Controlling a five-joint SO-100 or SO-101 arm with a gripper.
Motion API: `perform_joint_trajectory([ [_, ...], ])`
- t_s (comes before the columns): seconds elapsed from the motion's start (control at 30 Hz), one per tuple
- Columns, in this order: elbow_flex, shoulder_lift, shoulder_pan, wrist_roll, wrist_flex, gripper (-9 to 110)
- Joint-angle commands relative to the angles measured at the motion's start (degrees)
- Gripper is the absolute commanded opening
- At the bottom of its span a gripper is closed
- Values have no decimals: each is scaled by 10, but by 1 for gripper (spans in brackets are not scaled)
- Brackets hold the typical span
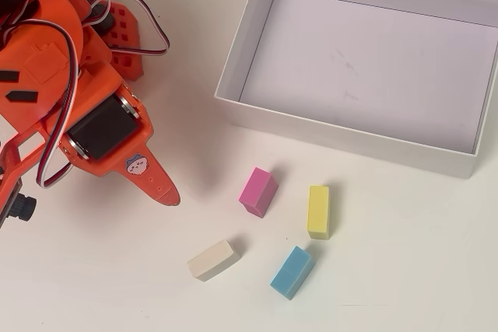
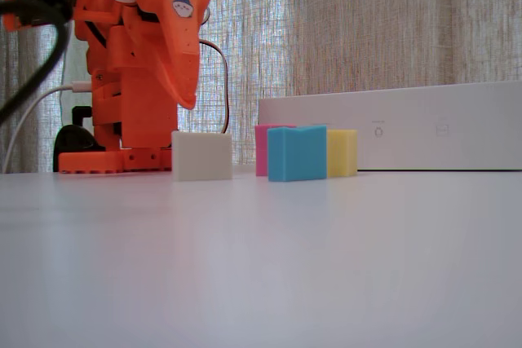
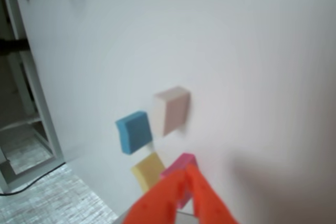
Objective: Grasp the pink cuboid and put it in the bin.
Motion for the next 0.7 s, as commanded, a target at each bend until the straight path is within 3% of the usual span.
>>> perform_joint_trajectory([
  [0.0, -3, -1, -4, -9, 2, -8],
  [0.5, -3, -1, -4, -9, 2, -8],
  [0.67, -41, -19, -11, -4, -25, 3],
])
